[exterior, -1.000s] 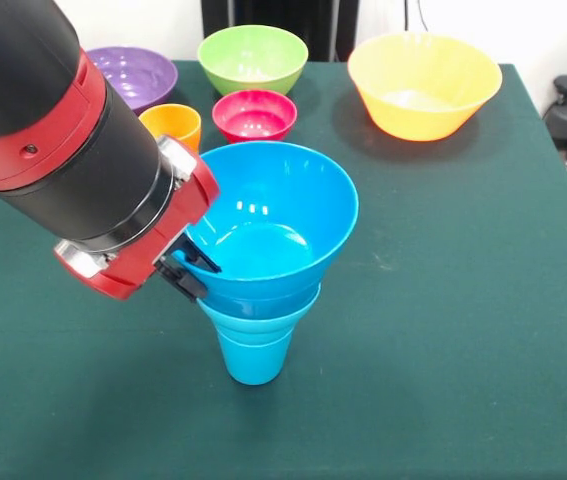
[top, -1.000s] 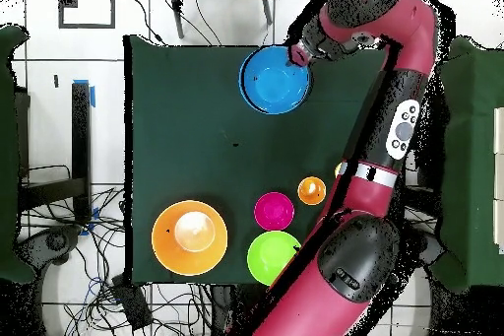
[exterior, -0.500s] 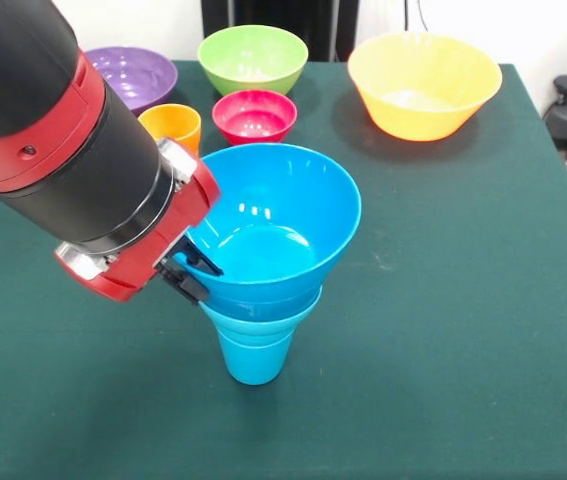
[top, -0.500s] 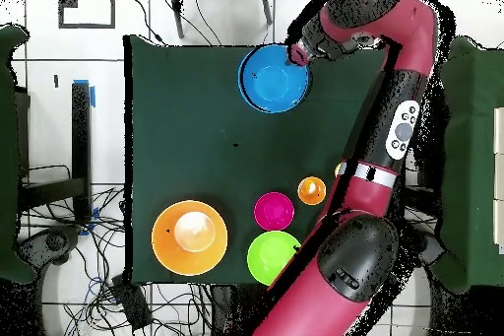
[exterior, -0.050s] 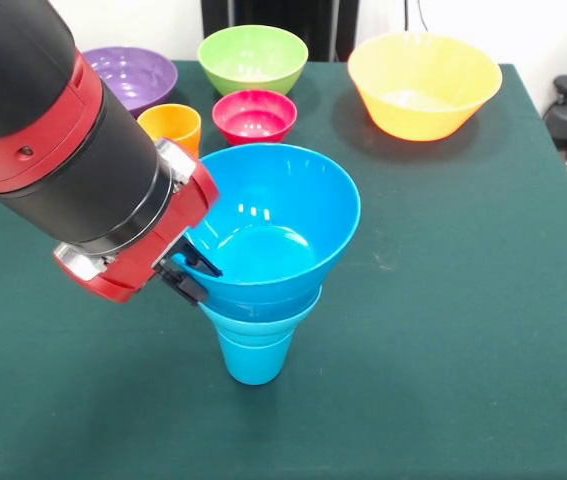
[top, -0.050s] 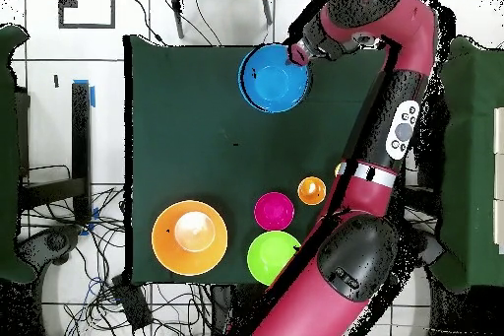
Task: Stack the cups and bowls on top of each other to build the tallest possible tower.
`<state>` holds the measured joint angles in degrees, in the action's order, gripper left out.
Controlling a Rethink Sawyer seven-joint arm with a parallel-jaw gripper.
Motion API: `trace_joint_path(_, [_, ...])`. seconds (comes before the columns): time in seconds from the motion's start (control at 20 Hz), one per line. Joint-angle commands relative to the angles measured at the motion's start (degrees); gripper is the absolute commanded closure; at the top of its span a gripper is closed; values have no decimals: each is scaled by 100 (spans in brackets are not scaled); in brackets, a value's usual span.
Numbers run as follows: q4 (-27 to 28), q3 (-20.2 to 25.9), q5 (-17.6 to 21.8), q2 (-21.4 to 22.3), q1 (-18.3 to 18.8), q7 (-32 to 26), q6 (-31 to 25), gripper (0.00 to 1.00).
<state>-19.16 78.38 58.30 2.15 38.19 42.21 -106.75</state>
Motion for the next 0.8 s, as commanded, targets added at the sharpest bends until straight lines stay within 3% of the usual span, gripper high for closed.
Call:
trace_joint_path(0.05, [254,-36,344,-10,-238,784,250,0])
trace_joint_path(0.8, [249,68,244,156,-320,813,525,0])
